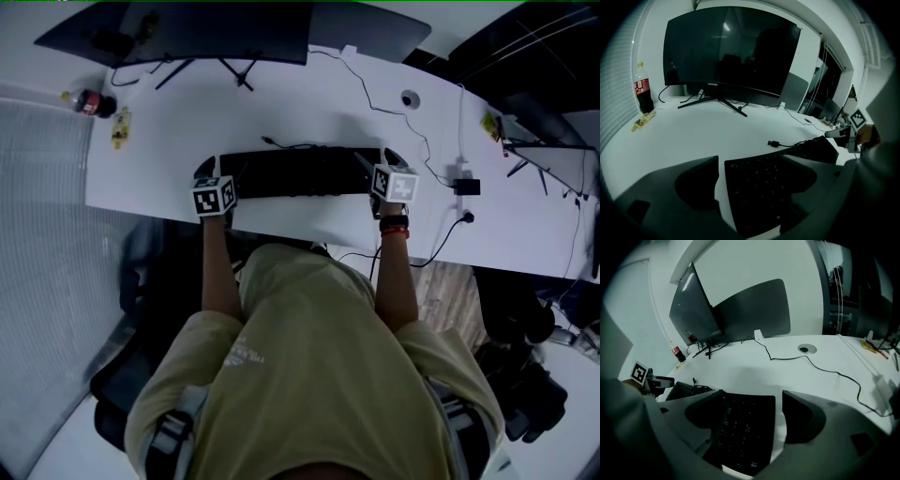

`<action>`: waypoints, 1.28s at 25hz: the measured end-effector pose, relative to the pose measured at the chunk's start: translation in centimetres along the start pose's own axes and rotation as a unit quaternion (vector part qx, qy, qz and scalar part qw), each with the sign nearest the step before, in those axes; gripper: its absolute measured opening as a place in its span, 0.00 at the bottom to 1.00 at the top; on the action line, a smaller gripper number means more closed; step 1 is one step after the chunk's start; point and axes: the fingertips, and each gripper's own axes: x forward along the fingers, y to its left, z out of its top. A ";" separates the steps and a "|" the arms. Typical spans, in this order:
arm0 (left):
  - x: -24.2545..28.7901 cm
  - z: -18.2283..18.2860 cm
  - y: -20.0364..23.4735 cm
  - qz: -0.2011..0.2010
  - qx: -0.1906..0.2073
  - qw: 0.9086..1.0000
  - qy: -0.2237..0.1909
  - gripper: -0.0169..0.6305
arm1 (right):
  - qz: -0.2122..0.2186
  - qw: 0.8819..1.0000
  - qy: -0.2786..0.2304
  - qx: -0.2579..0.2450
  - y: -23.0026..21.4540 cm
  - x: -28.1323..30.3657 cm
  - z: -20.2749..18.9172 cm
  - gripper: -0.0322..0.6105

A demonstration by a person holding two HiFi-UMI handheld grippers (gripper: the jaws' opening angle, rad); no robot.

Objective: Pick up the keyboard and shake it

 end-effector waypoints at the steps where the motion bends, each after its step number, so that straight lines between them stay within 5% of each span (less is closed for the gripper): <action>1: 0.2 -0.2 0.0 -0.007 -0.004 1.000 0.007 0.63 | 0.004 1.000 0.003 0.003 -0.1 0.1 -0.1 0.65; 18: 2.2 -0.9 0.6 -0.053 -0.055 0.994 0.081 0.63 | 0.025 0.997 0.065 0.032 -0.1 2.4 -1.0 0.65; 32: 2.4 -1.0 0.4 -0.025 -0.048 0.992 0.115 0.60 | -0.008 0.996 0.080 0.032 0.0 2.4 -1.0 0.65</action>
